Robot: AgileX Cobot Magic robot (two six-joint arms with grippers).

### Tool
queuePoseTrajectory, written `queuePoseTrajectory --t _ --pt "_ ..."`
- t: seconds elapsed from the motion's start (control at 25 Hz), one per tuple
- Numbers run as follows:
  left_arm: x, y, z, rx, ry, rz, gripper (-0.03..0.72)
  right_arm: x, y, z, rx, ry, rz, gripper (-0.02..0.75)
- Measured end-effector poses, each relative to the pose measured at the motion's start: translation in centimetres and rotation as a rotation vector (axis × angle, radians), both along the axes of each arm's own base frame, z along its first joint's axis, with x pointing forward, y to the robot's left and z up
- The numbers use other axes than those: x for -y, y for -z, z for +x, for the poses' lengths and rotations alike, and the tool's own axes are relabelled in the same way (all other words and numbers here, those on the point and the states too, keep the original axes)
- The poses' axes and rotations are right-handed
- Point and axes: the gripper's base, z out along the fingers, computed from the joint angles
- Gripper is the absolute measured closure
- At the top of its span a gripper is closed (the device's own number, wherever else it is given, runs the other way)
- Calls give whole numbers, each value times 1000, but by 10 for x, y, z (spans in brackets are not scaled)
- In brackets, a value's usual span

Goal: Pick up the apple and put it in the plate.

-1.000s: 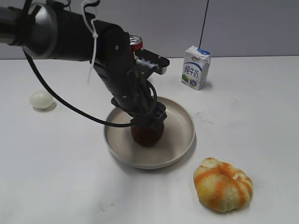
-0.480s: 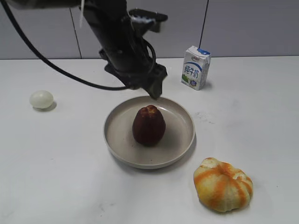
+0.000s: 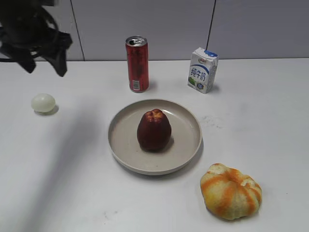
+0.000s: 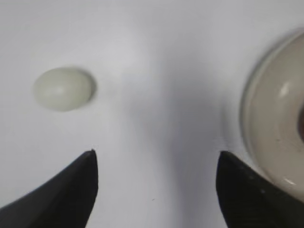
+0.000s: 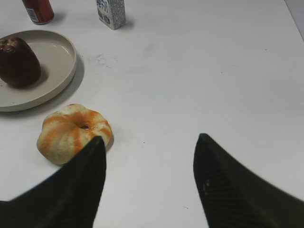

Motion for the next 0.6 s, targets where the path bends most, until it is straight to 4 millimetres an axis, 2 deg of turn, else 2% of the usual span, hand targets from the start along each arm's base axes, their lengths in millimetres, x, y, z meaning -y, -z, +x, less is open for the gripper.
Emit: queuePoseTrajectory --t 0.12,0.28,0.44,0.6 --pt "-37 -1 -12 -25 -82 18 106 0 0 0 0 0 0 293" --pt "-72 1 -48 -66 -144 66 107 0 0 0 0 0 0 293" --pt "-85 -1 -101 -78 -147 102 107 0 0 0 0 0 1 293" --pt "-92 -9 -157 26 -158 69 107 0 0 0 0 0 1 293"
